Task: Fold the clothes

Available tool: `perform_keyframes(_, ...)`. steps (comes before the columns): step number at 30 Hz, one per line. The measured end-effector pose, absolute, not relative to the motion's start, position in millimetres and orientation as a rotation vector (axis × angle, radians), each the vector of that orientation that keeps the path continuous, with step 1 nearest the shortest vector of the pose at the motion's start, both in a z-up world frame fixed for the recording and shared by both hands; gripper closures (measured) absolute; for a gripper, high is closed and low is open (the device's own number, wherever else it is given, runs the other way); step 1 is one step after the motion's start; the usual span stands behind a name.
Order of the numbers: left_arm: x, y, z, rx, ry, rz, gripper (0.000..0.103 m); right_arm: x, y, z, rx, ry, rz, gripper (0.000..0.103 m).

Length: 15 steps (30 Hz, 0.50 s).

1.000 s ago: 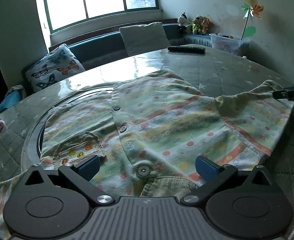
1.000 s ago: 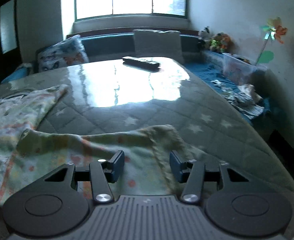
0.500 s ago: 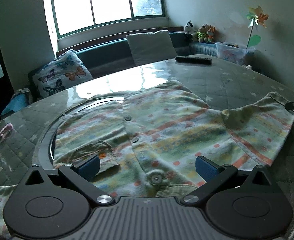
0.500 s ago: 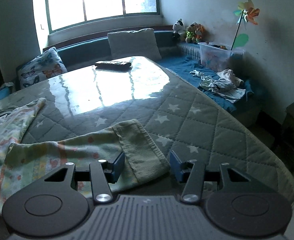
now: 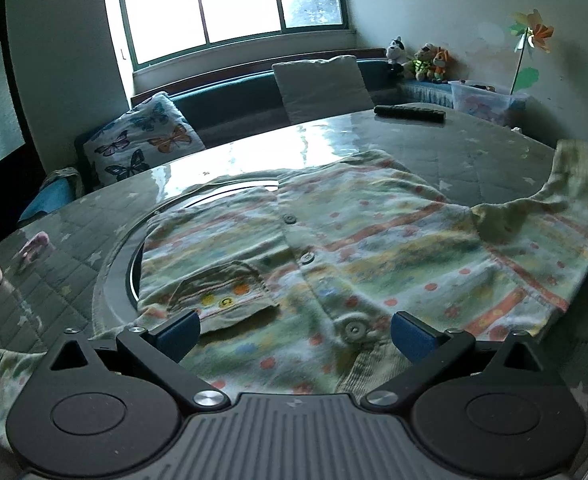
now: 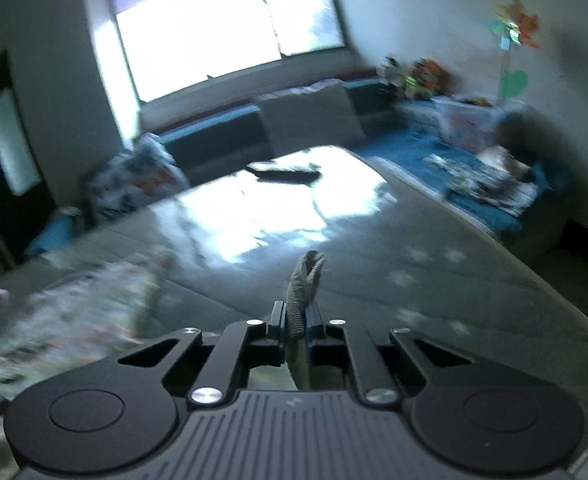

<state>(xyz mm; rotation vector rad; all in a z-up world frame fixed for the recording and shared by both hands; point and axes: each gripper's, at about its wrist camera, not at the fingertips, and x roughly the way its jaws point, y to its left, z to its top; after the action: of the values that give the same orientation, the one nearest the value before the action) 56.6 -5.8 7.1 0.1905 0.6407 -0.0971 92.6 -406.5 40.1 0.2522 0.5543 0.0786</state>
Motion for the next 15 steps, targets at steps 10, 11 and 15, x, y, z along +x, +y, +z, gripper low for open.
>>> perform_keyframes(10, 39.4, 20.0, 6.5, 0.126, 0.620, -0.071, 0.000, 95.9, -306.3, 107.3, 0.208, 0.477, 0.434, 0.095)
perform_keyframes(11, 37.1, 22.9, 6.9, 0.119, 0.617, -0.068, 0.000, 98.0, -291.2, 110.7, 0.192, 0.476, 0.469, 0.095)
perform_keyframes(15, 29.2, 34.0, 7.4, 0.098, 0.607, -0.054, 0.000, 104.3, -240.8, 117.8, 0.154, 0.484, 0.589, 0.095)
